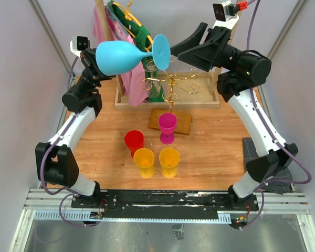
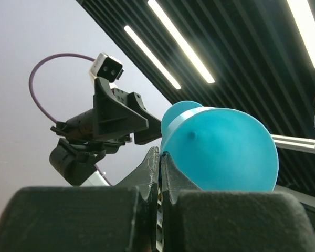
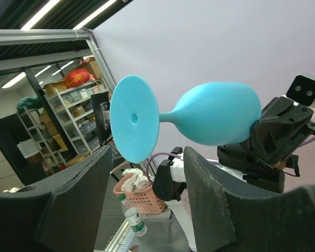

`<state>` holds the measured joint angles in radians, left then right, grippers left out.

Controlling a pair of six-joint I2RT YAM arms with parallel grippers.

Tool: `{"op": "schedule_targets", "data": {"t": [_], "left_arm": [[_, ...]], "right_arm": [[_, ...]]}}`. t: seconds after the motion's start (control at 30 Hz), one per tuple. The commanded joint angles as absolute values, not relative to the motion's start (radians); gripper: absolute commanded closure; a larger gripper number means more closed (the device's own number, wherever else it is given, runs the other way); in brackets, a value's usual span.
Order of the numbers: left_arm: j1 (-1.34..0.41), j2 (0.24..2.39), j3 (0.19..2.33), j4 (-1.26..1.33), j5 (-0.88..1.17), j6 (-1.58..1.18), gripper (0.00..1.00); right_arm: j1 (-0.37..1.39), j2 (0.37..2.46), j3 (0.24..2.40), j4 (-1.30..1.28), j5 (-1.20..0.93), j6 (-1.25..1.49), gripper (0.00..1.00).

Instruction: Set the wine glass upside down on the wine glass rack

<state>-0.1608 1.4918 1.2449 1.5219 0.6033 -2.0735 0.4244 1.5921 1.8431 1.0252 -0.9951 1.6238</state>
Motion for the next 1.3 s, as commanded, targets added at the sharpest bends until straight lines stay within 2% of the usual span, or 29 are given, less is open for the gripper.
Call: {"op": "schedule_targets", "data": {"t": [0.0,0.3,0.57,0.8,0.93,1.0,1.03,1.1,1.13,1.27], "left_arm": [[-0.158,1.455,1.274,1.789,0.589,-2.293,1.00],[-0.158,1.451,1.264,1.787,0.582,-2.290,1.00],[-0.158,1.448,1.257,1.787,0.586,-2.286,1.00],[-0.158,1.446,1.255,1.788,0.588,-2.286,1.00],[-0.158,1.449,1.275,1.789,0.611,-2.279,0.99],[-0.158,1.448,1.284,1.786,0.628,-2.273,0.94],[-0.157,1.447,1.285,1.788,0.632,-2.272,0.88],[-0.155,1.444,1.276,1.789,0.634,-2.269,0.70],[-0.153,1.442,1.271,1.789,0.637,-2.266,0.64],[-0.128,1.432,1.228,1.789,0.645,-2.268,0.57]], "right_arm": [[0.475,1.624,1.908,1.082,-0.965,1.677,0.42],[0.545,1.653,1.983,1.011,-0.966,1.624,0.48],[0.577,1.655,2.001,0.963,-0.969,1.587,0.67],[0.584,1.652,1.991,0.963,-0.966,1.577,0.96],[0.584,1.638,1.972,0.965,-0.959,1.568,0.99],[0.584,1.631,1.966,0.972,-0.957,1.563,0.99],[0.584,1.628,1.962,0.973,-0.957,1.561,0.99],[0.584,1.620,1.953,0.978,-0.954,1.556,0.99],[0.583,1.618,1.949,0.979,-0.954,1.551,0.99],[0.575,1.596,1.934,0.983,-0.951,1.538,0.99]]}}
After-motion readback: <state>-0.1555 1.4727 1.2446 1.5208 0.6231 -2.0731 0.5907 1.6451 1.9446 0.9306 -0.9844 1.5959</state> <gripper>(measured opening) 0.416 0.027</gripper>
